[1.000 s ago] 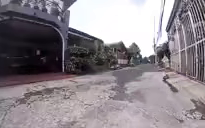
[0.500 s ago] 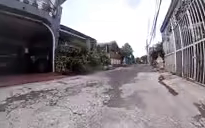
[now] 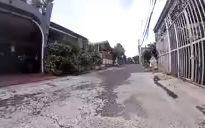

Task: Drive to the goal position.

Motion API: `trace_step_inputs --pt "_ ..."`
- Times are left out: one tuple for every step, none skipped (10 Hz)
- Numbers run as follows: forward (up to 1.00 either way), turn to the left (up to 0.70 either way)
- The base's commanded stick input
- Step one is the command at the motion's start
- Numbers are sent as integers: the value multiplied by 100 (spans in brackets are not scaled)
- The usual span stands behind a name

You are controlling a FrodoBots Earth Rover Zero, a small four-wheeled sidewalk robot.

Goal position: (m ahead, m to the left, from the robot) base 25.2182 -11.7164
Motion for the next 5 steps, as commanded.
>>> trace_step_inputs --pt "50 -27" --pt "50 -13" --pt "50 0" --pt "50 0" --pt "50 0"
